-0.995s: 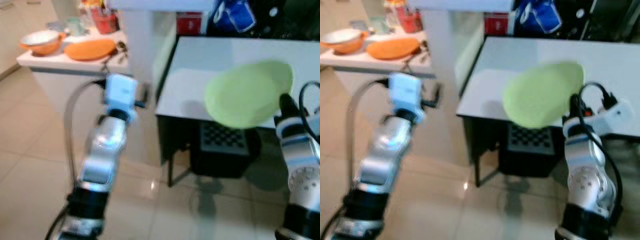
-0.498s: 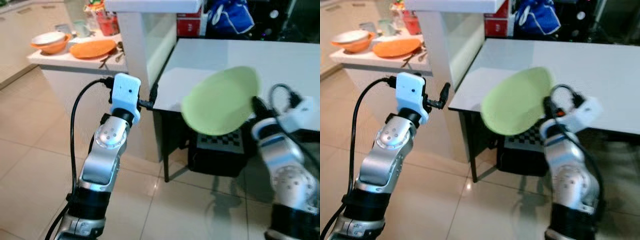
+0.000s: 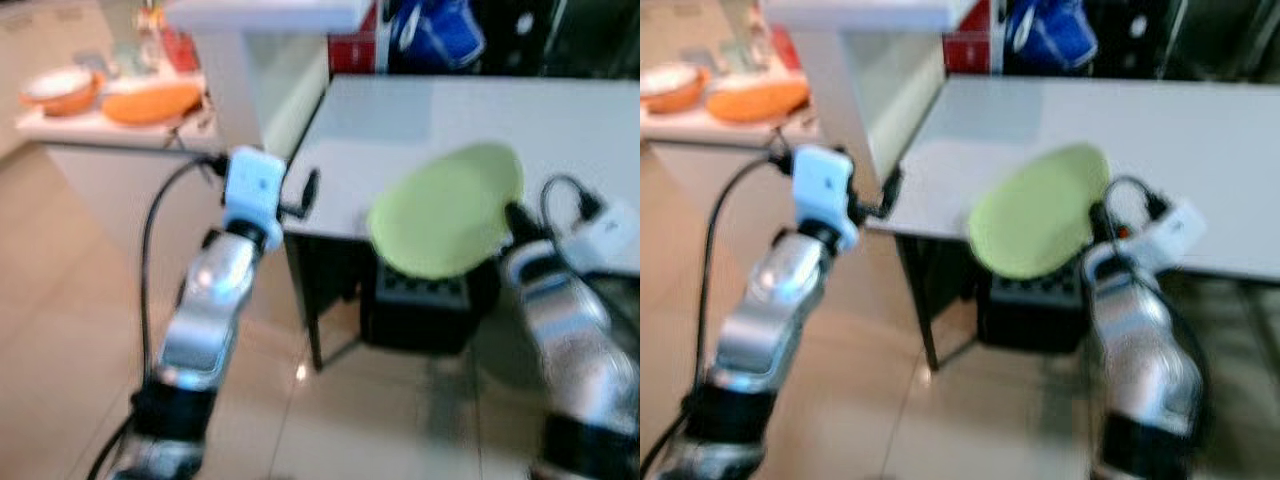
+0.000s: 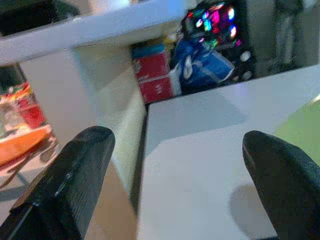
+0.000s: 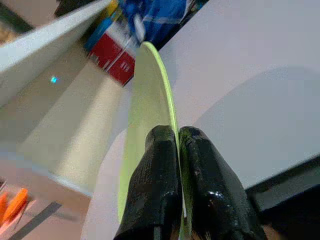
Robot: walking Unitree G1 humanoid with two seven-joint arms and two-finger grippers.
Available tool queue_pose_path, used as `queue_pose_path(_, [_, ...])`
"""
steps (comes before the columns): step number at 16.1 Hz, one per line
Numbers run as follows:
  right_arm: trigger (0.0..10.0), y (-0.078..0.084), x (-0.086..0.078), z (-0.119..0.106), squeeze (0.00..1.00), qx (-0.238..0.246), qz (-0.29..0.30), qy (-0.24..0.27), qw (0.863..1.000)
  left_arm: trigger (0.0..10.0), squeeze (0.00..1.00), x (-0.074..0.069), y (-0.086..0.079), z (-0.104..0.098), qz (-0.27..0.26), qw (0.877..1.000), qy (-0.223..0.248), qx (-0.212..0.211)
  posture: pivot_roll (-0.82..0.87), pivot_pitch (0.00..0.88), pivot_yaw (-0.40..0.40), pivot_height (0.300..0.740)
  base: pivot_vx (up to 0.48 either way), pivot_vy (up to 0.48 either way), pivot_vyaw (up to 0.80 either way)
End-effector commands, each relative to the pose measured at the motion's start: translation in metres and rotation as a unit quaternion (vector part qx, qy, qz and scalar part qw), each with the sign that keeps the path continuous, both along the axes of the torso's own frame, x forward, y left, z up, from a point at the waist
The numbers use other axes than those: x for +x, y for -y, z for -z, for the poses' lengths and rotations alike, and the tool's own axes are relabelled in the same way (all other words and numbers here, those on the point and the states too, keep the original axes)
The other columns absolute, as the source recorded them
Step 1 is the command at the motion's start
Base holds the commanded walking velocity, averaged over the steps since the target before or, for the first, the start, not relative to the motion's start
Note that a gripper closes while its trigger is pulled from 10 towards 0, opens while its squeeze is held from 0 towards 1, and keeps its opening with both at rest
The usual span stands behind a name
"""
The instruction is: Setting the table
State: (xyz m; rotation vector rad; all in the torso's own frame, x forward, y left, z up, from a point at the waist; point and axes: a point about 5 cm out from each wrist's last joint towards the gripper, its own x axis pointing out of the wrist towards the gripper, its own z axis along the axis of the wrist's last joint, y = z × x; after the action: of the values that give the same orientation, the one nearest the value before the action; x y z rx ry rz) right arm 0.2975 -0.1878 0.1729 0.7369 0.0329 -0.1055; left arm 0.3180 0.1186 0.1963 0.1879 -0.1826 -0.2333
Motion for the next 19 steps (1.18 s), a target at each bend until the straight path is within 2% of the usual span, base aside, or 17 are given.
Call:
queue_pose_path(1, [10.0,0.004,0.001,-0.01,0.0,-0.002,0.005,0.024,1.0,10.0,0.0,0.0,0.006,-0.004,0.011,1.0,0.007,-0.004,-0.06,0.0,0.053,0.74,0.334,0.0,0.0])
queue_pose_path(9, [10.0,0.008,0.006,-0.005,0.0,0.011,0.029,0.013,0.999,10.0,0.0,0.001,0.004,-0.006,0.018,1.0,0.008,-0.01,-0.05,0.0,0.053,0.74,0.333,0.0,0.0])
queue_pose_path(17, [10.0,0.016,0.02,0.011,0.0,0.015,0.051,-0.004,0.999,10.0,0.0,0.0,0.008,-0.006,0.035,0.999,0.004,-0.01,-0.05,0.0,0.063,0.74,0.334,0.0,0.0])
queue_pose_path(19, [10.0,0.019,0.025,0.018,0.0,0.015,0.057,-0.012,0.998,10.0,0.0,-0.002,0.009,-0.002,0.042,0.999,-0.009,-0.006,-0.05,0.0,0.066,0.74,0.0,0.0,0.0])
